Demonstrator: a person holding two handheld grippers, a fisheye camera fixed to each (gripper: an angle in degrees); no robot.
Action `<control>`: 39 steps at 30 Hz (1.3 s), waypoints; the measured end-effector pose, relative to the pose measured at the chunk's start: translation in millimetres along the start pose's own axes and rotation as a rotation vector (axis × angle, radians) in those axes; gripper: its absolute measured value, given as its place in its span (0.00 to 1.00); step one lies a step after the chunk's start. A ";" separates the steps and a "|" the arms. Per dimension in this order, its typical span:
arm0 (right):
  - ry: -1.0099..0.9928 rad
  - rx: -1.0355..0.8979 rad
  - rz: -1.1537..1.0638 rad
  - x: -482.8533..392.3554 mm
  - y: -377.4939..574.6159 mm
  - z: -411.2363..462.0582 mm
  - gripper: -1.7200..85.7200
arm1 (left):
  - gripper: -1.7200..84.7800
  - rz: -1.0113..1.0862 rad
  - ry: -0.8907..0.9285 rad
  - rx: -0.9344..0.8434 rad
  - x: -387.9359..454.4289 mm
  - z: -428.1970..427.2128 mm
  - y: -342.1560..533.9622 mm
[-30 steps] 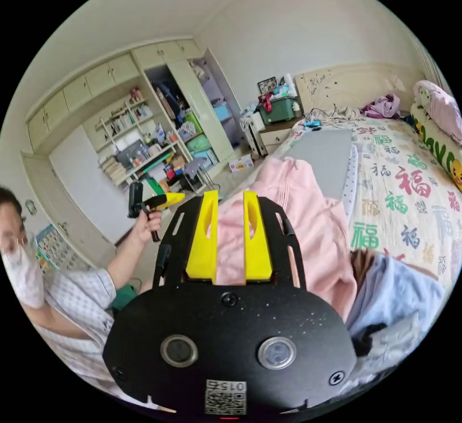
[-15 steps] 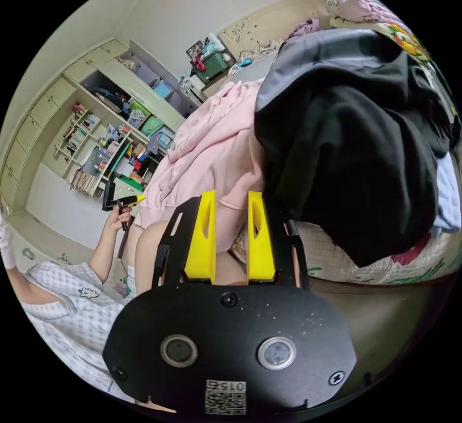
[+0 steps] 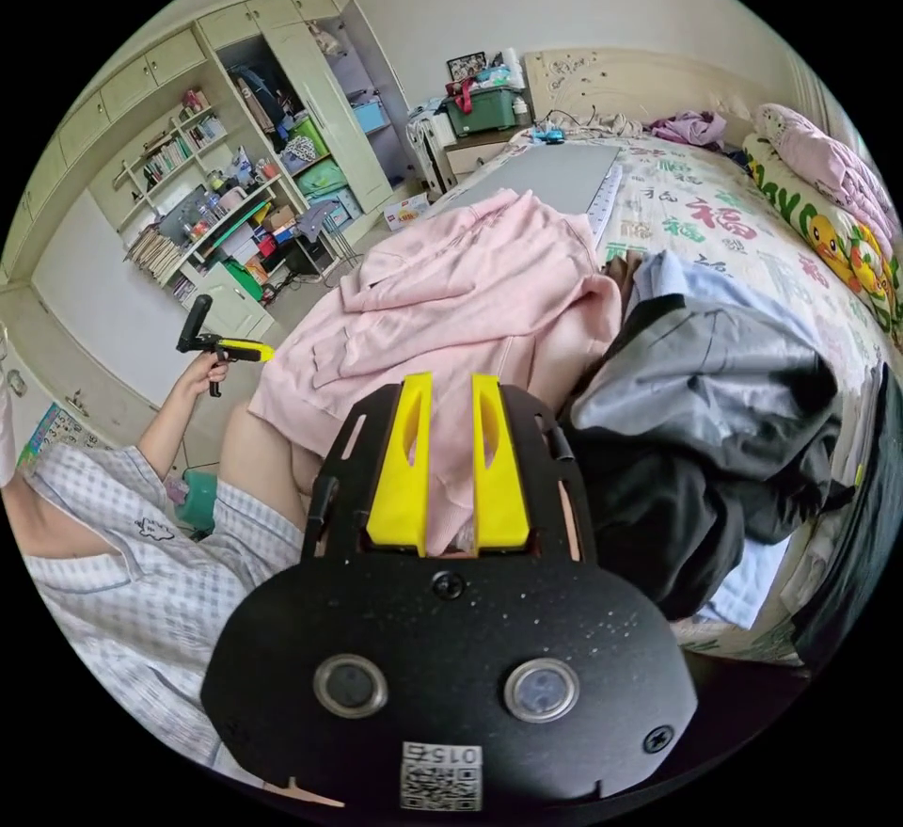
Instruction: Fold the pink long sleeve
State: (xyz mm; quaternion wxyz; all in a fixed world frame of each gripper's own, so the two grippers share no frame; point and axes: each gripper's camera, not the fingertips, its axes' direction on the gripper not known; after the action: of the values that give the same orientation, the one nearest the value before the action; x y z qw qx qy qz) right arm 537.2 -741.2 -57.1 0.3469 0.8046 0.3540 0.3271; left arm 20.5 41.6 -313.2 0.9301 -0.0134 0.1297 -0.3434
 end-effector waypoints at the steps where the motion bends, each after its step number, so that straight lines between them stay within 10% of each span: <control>1: 0.019 0.012 -0.009 17.0 -12.7 11.1 0.11 | 0.11 0.001 -0.077 0.070 3.5 -12.2 -10.7; 17: 0.252 -0.012 0.124 299.5 -301.9 343.0 0.13 | 0.20 0.071 -0.249 -0.019 73.2 224.0 -374.6; 22: 0.246 -0.096 0.124 367.0 -335.8 438.1 0.13 | 0.06 0.006 -0.363 0.113 34.5 214.1 -378.2; 39: 0.628 -0.164 -0.045 452.3 -354.5 573.7 0.07 | 0.03 -0.059 -0.453 0.070 -29.3 247.7 -417.3</control>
State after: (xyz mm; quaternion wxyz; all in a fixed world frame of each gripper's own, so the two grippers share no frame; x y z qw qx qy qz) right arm 1100.7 -388.0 -523.0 0.2914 0.6257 0.4338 0.5792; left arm -204.0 -274.3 -19.6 0.9249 -0.0618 -0.0946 -0.3631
